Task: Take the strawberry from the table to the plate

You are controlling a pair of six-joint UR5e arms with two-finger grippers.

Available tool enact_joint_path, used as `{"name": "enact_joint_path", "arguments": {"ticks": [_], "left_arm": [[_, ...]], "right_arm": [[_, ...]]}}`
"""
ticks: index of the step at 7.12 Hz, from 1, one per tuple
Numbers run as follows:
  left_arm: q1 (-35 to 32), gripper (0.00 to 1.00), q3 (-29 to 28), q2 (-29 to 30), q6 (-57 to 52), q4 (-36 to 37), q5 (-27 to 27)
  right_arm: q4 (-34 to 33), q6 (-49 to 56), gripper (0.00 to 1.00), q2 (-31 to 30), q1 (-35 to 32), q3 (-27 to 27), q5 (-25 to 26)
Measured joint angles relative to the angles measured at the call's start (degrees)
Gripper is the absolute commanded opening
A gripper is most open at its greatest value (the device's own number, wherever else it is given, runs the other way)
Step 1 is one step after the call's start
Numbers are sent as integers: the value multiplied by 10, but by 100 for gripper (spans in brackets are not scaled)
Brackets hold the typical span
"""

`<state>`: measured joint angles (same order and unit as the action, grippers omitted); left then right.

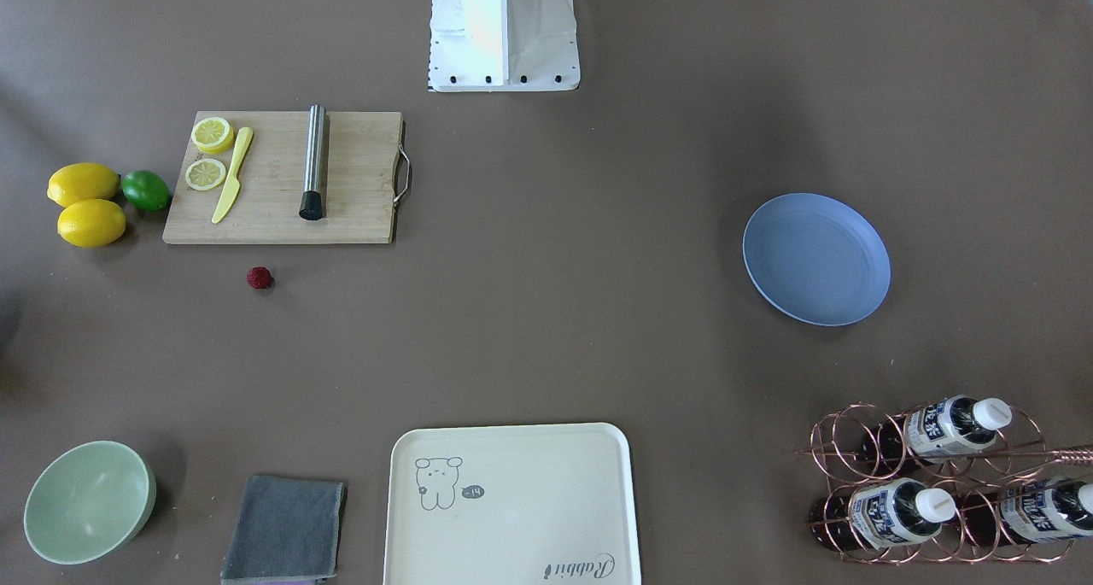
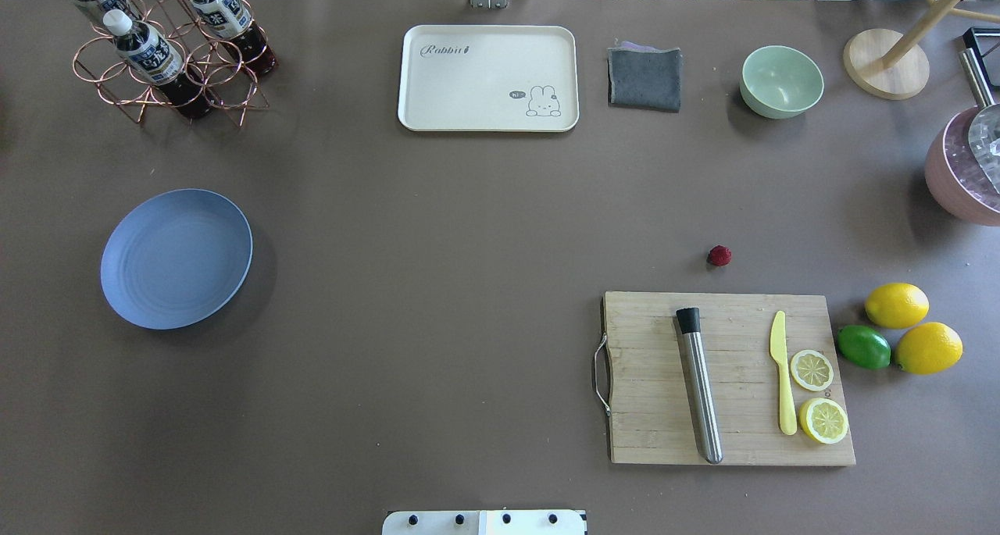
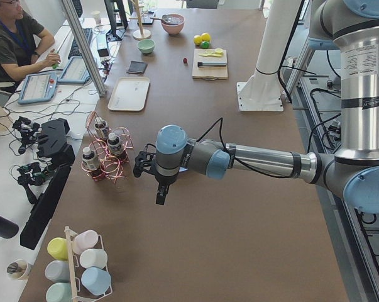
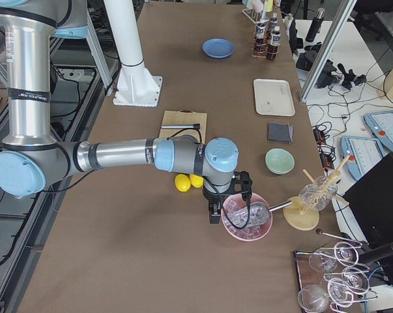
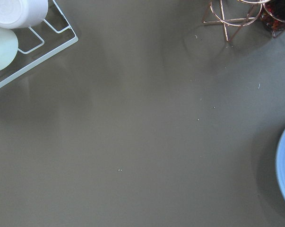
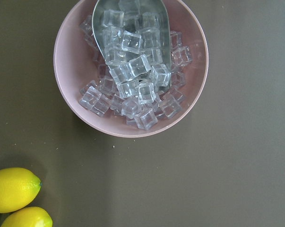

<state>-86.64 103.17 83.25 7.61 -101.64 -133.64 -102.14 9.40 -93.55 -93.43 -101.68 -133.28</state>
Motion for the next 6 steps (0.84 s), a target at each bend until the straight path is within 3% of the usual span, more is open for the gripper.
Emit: {"name": "enact_joint_path", "arguments": {"ticks": [6], "left_arm": [[2,97,11,-20,1,-12,-4]], "right_arm": [[0,0,100,-6,0,-1,-2]]}}
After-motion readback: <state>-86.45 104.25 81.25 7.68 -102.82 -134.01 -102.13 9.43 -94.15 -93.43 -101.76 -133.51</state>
